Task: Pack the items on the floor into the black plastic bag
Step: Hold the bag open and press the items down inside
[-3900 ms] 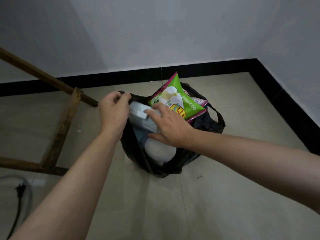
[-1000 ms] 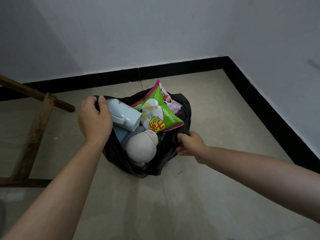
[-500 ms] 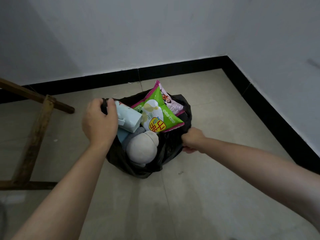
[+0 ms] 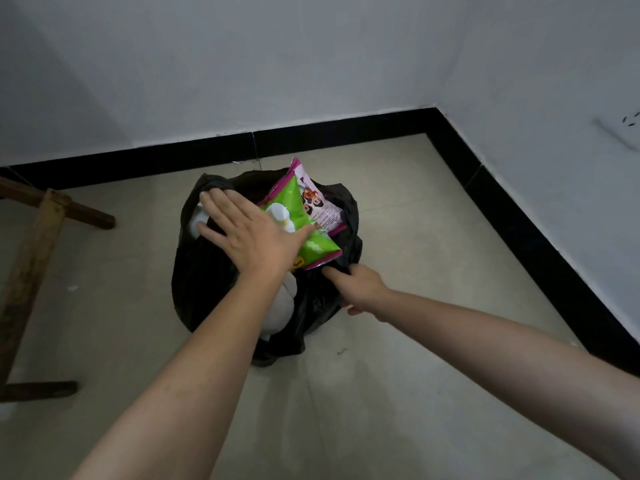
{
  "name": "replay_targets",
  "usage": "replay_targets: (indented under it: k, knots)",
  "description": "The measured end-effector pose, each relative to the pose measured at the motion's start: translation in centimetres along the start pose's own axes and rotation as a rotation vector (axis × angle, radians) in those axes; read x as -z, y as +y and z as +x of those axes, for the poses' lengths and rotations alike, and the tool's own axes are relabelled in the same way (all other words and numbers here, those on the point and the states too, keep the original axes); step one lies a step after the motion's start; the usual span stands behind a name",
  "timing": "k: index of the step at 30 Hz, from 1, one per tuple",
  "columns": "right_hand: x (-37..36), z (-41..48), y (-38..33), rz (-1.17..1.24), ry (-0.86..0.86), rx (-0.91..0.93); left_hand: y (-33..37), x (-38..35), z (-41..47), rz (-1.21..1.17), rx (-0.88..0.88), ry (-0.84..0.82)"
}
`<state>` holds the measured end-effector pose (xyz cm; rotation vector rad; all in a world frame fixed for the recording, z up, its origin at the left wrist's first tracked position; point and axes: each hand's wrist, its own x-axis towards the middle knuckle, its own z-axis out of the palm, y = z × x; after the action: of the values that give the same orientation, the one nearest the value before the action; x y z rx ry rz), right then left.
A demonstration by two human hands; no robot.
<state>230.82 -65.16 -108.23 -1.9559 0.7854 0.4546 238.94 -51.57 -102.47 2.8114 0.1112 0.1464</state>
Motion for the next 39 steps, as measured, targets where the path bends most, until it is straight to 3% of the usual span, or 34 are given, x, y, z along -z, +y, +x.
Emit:
replay_targets:
  k: [9, 17, 20, 25, 28, 31, 33, 35, 37, 39]
  knots:
    - [-3.0, 1.8, -4.1, -0.271, -0.075, 0.073, -5.8, 0.7, 1.2, 0.019, 0.0, 0.111]
    - [2.2, 0.4, 0.9, -0.35, -0.147, 0.047, -5.6, 0.2, 1.6, 0.028, -0.037, 0.155]
    - [1.7, -0.7, 2.3, -0.272, -0.138, 0.208, -4.8, -0.4, 1.5, 0.077, -0.082, 0.147]
    - [-0.3, 0.1, -0.8, -0.204, 0.068, 0.61, -4.1, -0.8, 1.9, 0.123, -0.095, 0.091]
    - [-0.1, 0.5, -2.9, -0.152, 0.061, 0.518, -4.5, -0.5, 1.8, 0.133, -0.108, 0.087]
    - [1.7, 0.7, -3.9, -0.2, -0.186, 0.216, -5.1, -0.2, 1.5, 0.137, -0.113, 0.076]
    - [3.3, 0.5, -4.0, -0.298, -0.277, 0.114, -5.4, 0.0, 1.5, 0.136, -0.114, 0.05]
    - [4.9, 0.4, -3.9, -0.452, -0.179, 0.184, -5.4, 0.6, 1.5, 0.146, -0.129, -0.012]
    - [6.5, 0.1, -4.5, -0.654, 0.063, 0.355, -5.4, 1.4, 2.0, 0.173, -0.153, -0.089]
    - [7.3, -0.6, -6.1, -0.647, 0.334, 0.564, -5.2, 2.8, 2.7, 0.178, -0.155, -0.124]
